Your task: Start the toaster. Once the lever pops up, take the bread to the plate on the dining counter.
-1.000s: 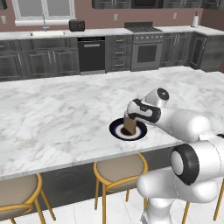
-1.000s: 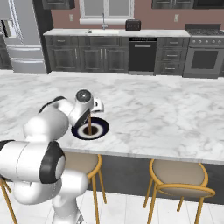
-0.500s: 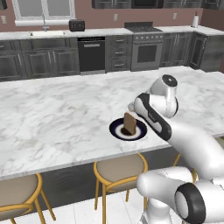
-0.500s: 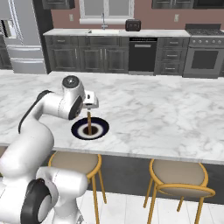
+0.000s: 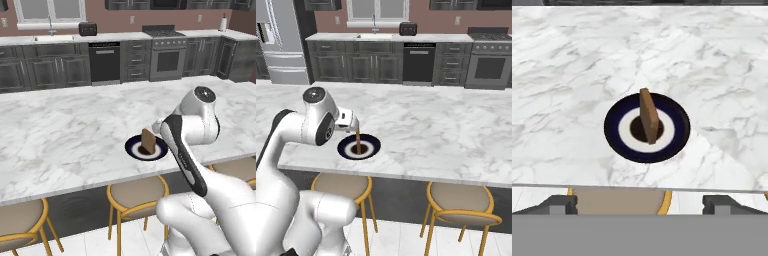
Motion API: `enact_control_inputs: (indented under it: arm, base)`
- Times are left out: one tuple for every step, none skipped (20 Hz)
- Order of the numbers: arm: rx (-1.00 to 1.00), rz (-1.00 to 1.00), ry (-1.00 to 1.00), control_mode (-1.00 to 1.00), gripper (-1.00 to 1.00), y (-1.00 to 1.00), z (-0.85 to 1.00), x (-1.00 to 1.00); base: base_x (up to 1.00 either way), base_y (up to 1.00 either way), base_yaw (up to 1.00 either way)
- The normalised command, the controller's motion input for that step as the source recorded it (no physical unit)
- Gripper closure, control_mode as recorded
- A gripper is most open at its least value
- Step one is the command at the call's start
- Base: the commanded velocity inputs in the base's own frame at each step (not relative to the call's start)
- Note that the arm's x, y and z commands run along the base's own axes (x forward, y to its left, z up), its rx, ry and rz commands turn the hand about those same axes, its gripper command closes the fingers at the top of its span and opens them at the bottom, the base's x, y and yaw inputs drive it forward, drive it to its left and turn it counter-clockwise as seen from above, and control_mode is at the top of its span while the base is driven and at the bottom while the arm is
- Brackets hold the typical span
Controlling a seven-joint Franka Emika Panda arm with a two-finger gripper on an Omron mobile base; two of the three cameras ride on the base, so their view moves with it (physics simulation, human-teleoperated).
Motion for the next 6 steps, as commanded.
enact_control_inputs:
  arm:
    - [0.00,-0.02,0.00,-1.00,-1.00,0.03,0.00,-0.76]
    - [0.00,-0.01,0.00,-1.00,-1.00,0.00,0.00,-0.77]
    - [0.00,-0.01,0.00,-1.00,-1.00,0.00,0.01,-0.75]
    - [0.00,-0.01,0.00,-1.00,-1.00,0.00,0.11,-0.74]
    - [0.00,-0.01,0.00,-1.00,-1.00,0.00,0.11,-0.74]
    - [0.00,-0.02,0.00,-1.00,-1.00,0.00,0.09,-0.74]
  base:
    - [0.00,0.00,0.00]
    - [0.00,0.00,0.00]
    - [0.00,0.00,0.00]
    - [0.00,0.00,0.00]
    - [0.00,0.00,0.00]
    - [0.00,0.00,0.00]
